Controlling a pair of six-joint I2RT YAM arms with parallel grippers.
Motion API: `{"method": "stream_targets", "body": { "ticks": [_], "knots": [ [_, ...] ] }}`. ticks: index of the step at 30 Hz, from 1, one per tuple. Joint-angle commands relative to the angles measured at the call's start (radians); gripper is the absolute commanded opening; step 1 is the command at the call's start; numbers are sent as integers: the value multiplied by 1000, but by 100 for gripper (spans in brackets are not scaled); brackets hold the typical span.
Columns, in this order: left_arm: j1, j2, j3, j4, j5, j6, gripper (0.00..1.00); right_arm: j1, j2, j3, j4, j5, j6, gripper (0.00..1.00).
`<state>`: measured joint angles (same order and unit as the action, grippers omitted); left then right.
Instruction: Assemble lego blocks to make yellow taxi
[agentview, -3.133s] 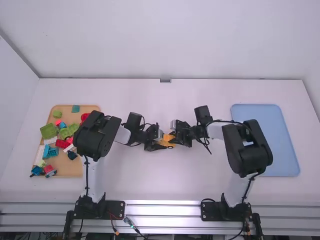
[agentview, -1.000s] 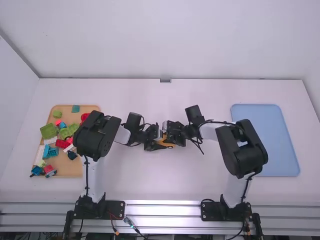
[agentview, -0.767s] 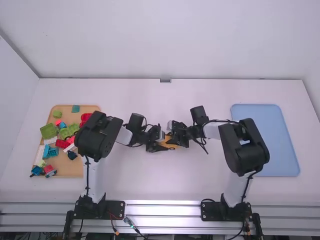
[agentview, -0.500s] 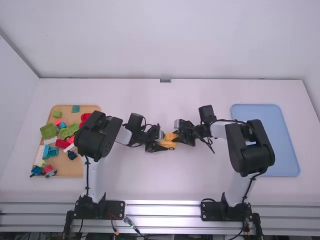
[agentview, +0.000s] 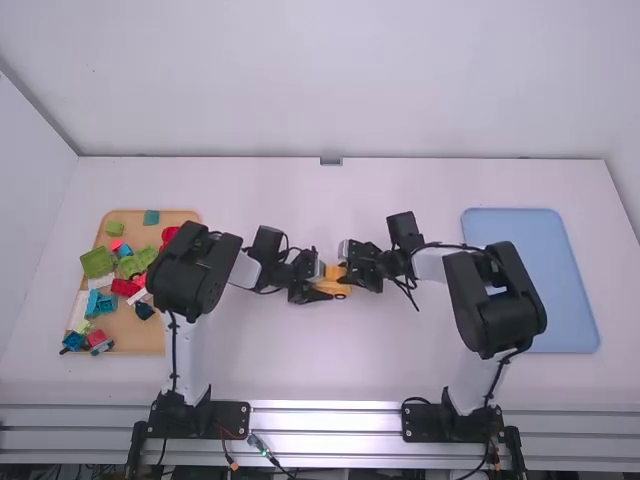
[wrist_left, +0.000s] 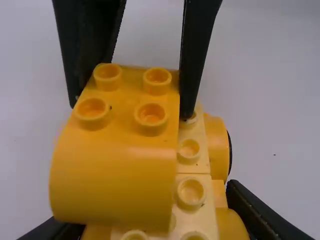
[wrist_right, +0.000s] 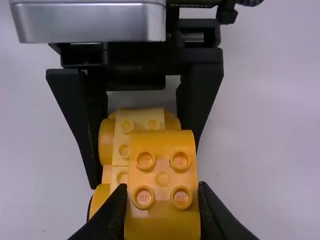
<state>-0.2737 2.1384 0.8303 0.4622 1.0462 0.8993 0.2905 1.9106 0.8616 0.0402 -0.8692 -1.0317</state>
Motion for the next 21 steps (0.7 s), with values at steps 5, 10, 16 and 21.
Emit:
{"method": "stream_targets", "body": {
  "ticks": [5,10,16,21],
  "knots": [
    [-8,23,-5,-12,-18,-20,50,-25,-37,0,27,-87,74,0],
    [-8,23,-6,-12,-19,-20,50,-34,-46,1,-36,-134,2,0],
    [-8,23,-3,-12,-18,-20,50,-6,-46,-9,-69,-121,-6,0],
    [-8,23,-3,-9,-15,-20,50,33,-11,-58,81,-67,79,0]
  ]
}}
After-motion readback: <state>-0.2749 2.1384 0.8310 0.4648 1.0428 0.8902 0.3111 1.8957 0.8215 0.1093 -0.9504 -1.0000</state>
